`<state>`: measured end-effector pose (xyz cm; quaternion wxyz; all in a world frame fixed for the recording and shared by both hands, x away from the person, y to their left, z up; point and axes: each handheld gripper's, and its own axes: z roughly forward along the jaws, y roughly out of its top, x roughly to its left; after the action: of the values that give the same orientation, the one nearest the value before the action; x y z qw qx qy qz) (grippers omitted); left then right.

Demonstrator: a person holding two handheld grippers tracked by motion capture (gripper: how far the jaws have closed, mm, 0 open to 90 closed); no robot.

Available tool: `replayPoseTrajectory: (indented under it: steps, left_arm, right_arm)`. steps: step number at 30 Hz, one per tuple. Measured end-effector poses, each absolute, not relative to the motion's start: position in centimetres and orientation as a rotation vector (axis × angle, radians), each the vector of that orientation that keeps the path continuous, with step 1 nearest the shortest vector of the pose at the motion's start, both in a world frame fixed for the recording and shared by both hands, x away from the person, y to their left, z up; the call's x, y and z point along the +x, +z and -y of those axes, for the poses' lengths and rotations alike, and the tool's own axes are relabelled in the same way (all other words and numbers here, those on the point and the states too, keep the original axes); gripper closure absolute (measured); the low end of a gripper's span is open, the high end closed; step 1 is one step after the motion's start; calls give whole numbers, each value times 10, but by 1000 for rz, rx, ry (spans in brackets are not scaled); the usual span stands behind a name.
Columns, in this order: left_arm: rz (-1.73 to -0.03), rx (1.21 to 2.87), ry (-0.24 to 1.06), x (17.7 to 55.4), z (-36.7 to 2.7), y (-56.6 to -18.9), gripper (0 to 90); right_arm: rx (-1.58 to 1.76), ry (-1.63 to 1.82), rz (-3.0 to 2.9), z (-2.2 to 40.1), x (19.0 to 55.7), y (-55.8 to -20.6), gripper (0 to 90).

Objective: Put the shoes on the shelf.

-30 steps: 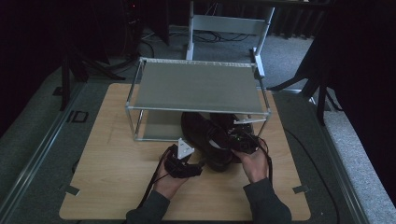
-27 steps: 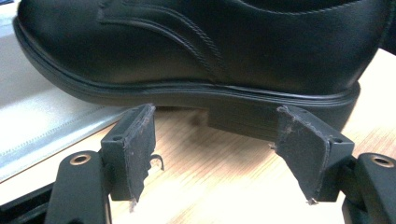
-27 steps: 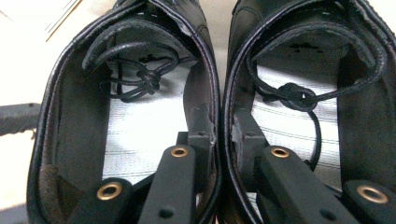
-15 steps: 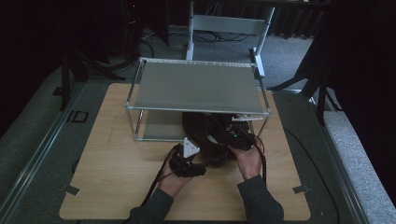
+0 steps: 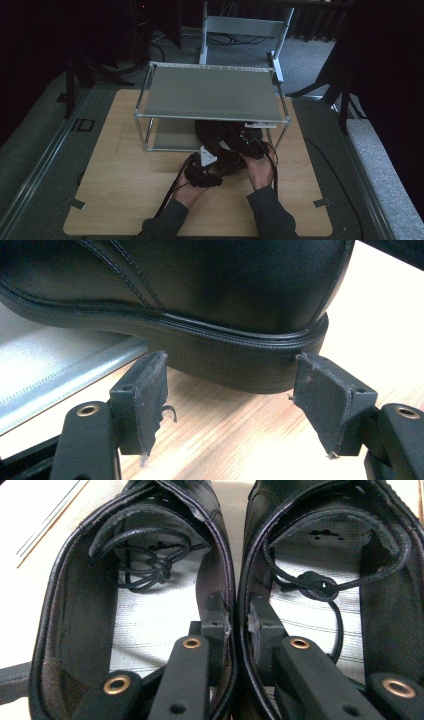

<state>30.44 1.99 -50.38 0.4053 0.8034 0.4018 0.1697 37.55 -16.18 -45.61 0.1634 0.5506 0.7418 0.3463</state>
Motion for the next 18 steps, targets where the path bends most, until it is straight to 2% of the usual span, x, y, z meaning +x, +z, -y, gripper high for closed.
replayPoseTrajectory:
  steps: [18]
  left_arm:
    - [-1053, 2033, 393, 315, -14, -508, 334]
  right_arm:
    - [1595, 1021, -2045, 155, 381, -461, 807]
